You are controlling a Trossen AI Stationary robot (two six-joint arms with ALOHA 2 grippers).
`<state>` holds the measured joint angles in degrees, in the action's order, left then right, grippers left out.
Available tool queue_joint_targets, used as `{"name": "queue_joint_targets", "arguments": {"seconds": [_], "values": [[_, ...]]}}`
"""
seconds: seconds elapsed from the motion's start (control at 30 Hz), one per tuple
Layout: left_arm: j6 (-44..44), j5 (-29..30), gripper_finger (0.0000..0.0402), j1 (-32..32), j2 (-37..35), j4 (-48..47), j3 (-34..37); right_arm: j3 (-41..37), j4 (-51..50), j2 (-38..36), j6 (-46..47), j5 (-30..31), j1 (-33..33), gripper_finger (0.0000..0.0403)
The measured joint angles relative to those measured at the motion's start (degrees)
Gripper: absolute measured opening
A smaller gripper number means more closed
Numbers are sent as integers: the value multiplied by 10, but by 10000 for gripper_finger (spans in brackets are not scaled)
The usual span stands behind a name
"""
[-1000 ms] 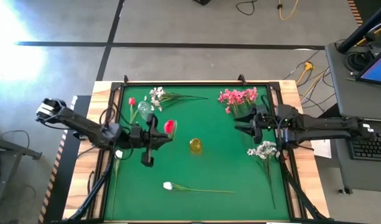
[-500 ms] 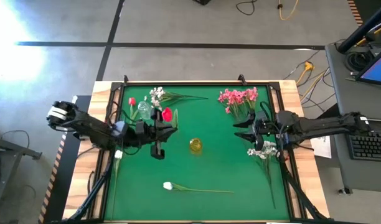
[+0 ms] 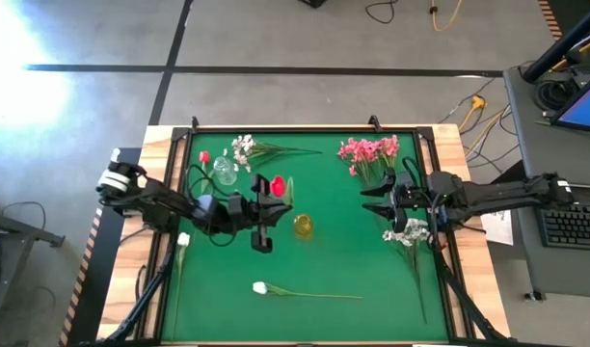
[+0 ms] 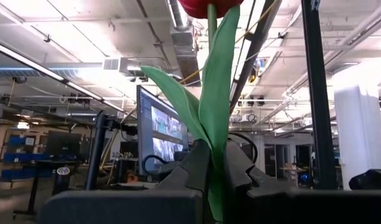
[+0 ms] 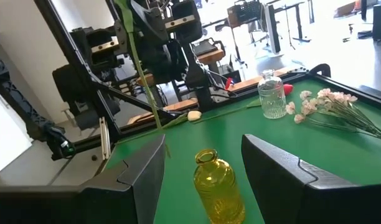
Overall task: Sort flowers into vase by color
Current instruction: Put the bottom red tulip into the yellow vase
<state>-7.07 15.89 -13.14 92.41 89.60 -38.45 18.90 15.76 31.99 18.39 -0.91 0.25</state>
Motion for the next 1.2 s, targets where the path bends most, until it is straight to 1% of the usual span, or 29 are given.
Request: {"name": "queue_joint_targets", "arguments": {"seconds": [0.17,0.23,0.5,0.7,0.83,1.03,1.1,1.2], "values": [[-23,6,0,8,6,3,-1,0,0,0,0,0,0,203],[-23,17,0,17,4,5,-3,0,0,0,0,0,0,203],[-16,20,0,55,12,-11,-4,0,0,1,0,1,0,203],[-14,20,0,56,13,-27,0,0,0,1,0,1,0,203],[7,20,0,57,13,-50,1,0,0,1,0,1,0,203],[28,37,0,57,13,-62,4,0,0,1,0,1,0,203],[32,37,4,57,13,-62,4,0,0,1,0,1,0,203],[32,37,21,57,13,-76,4,0,0,1,0,1,0,203]]}}
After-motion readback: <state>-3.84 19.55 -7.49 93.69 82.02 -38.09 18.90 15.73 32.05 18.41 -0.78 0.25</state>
